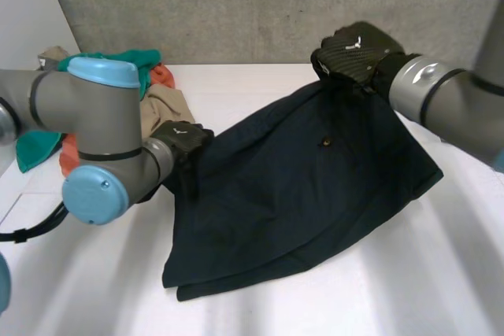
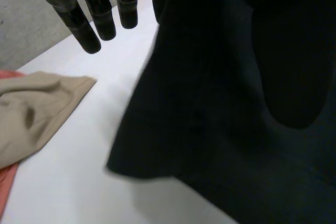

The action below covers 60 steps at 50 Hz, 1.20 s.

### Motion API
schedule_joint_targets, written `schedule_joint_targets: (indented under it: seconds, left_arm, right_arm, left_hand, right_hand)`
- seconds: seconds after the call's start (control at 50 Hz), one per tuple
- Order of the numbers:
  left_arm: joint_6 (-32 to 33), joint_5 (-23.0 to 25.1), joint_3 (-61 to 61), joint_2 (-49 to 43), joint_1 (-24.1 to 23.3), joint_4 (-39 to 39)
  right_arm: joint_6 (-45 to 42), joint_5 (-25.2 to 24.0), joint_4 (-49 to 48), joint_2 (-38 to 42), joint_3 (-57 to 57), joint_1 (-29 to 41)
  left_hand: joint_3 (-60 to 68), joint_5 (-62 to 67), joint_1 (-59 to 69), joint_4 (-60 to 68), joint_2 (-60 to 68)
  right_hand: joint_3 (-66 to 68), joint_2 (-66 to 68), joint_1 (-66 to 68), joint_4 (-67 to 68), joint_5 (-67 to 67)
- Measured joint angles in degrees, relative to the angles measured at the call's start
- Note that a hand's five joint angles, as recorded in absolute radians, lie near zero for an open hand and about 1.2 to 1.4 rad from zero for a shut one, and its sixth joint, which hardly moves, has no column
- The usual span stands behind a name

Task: Fold the laundry.

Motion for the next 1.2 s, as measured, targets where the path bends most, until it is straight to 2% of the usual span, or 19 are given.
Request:
schedule_joint_targets:
  seconds: [0.04, 0.08, 0.12, 0.14, 0.16, 0.18, 0.2, 0.36, 0.4, 0.48, 0.58, 0.7, 0.82, 0.96, 1.1, 1.12, 1.14, 1.16, 1.2]
  left_arm:
    - [-0.1, 0.3, 0.8, -1.2, -0.6, 0.9]
    - [-0.2, 0.5, 1.8, -2.4, -1.2, 1.7]
    - [-0.2, 0.5, 2.8, -3.7, -1.7, 2.5]
    - [-0.2, 0.5, 3.3, -4.1, -1.9, 2.8]
    - [-0.2, 0.4, 3.7, -4.4, -2.0, 3.1]
    - [-0.1, 0.3, 3.9, -4.5, -2.1, 3.2]
    - [-0.1, -0.1, 4.4, -4.6, -2.1, 3.6]
    - [0.6, -5.7, 8.5, 0.2, -0.6, 13.0]
    - [0.6, -6.9, 10.4, 3.6, 0.3, 20.2]
    - [0.1, -6.2, 12.7, 9.7, 1.3, 33.2]
    - [-1.6, -4.2, 13.0, 14.3, 1.8, 42.3]
    - [-3.0, -2.5, 7.9, 14.7, 1.9, 41.2]
    - [-2.0, -1.8, -4.7, 12.2, 1.5, 39.0]
    - [3.0, -2.0, -18.1, 8.8, 0.0, 36.6]
    - [8.6, -4.3, -26.4, 9.7, -1.6, 31.6]
    - [9.2, -4.9, -27.7, 10.6, -1.8, 30.4]
    - [9.4, -5.2, -28.1, 11.0, -1.8, 30.1]
    - [9.8, -5.8, -29.4, 12.2, -1.9, 28.9]
    - [10.1, -6.2, -31.0, 13.6, -1.8, 28.0]
  right_arm:
    - [-0.3, -1.5, 0.0, -3.9, 2.8, 0.1]
    - [-0.4, -2.6, -0.1, -6.6, 4.9, 0.2]
    - [-0.2, -3.3, -0.3, -8.9, 6.8, 0.2]
    - [-0.1, -3.5, -0.4, -9.6, 7.4, 0.1]
    - [-0.1, -3.6, -0.6, -9.9, 7.8, 0.1]
    - [0.0, -3.6, -0.8, -10.0, 7.9, 0.0]
    - [0.1, -3.4, -1.2, -9.9, 8.1, -0.2]
    - [-0.6, 2.1, -7.6, -2.8, 1.8, -1.5]
    - [-0.8, 6.0, -13.1, 1.1, -3.8, -1.6]
    - [-0.3, 12.6, -26.7, 5.3, -12.1, -1.5]
    - [1.7, 16.2, -42.6, 6.3, -14.9, -1.2]
    - [3.5, 14.4, -45.3, 6.0, -9.8, -0.7]
    - [3.2, 11.7, -43.4, 7.2, 2.9, -0.8]
    - [-1.3, 11.0, -39.6, 11.8, 15.5, -1.5]
    - [-8.1, 11.4, -30.7, 14.2, 21.0, -1.6]
    - [-8.8, 11.5, -28.6, 13.9, 21.7, -1.7]
    - [-9.1, 11.5, -27.6, 13.6, 22.0, -1.7]
    - [-9.6, 11.5, -24.9, 12.4, 22.9, -1.7]
    - [-9.6, 11.5, -22.2, 10.5, 24.1, -1.8]
  left_hand:
    - [0.0, 0.0, 0.0, 0.0, 0.1]
    - [9.3, 9.1, 10.9, 9.8, 10.4]
    - [25.4, 24.8, 29.6, 26.1, 25.6]
    - [39.0, 36.6, 43.6, 38.5, 39.4]
    - [43.6, 42.3, 49.3, 44.3, 44.1]
    - [43.6, 42.3, 49.3, 44.3, 44.1]
    - [53.7, 51.7, 55.4, 54.2, 54.3]
    - [55.7, 52.2, 55.4, 56.7, 56.4]
    - [55.7, 52.2, 55.4, 56.7, 56.4]
    - [56.1, 52.2, 55.4, 56.7, 56.4]
    - [56.3, 52.2, 55.4, 56.7, 56.5]
    - [56.3, 52.2, 55.4, 56.8, 56.5]
    - [56.3, 52.8, 55.4, 56.8, 56.5]
    - [56.3, 52.8, 55.4, 56.8, 56.6]
    - [55.2, 52.5, 55.0, 55.7, 55.5]
    - [50.0, 49.1, 50.5, 50.4, 49.4]
    - [50.0, 49.1, 50.5, 50.4, 49.4]
    - [31.0, 30.2, 27.6, 31.1, 30.1]
    - [21.7, 20.6, 18.7, 21.7, 21.6]
  right_hand:
    - [0.0, 0.1, 0.0, 0.0, 0.0]
    - [0.0, 0.1, 0.0, 0.0, 0.0]
    - [0.0, 0.1, 0.0, 0.0, 0.0]
    - [0.0, 0.1, 0.0, 0.0, 0.0]
    - [0.0, 0.1, 0.0, 0.0, 0.0]
    - [0.0, 0.1, 0.0, 0.0, 0.0]
    - [0.0, 0.1, 0.0, 0.0, 0.0]
    - [0.0, 0.1, 0.0, 0.1, 0.0]
    - [0.0, 0.1, 0.0, 0.1, 0.0]
    - [0.0, 0.1, 1.1, 0.1, 0.0]
    - [0.0, 0.1, 1.1, 0.1, 0.0]
    - [0.0, 0.5, 1.8, 0.1, 1.9]
    - [0.0, 0.5, 1.8, 0.1, 1.9]
    - [0.0, 0.5, 1.8, 0.1, 1.9]
    - [0.0, 0.5, 1.8, 0.1, 1.9]
    - [0.0, 0.5, 1.8, 0.1, 1.9]
    - [0.0, 0.5, 1.8, 0.1, 1.9]
    - [0.0, 0.5, 1.8, 0.1, 1.9]
    - [0.0, 0.5, 1.8, 0.1, 1.9]
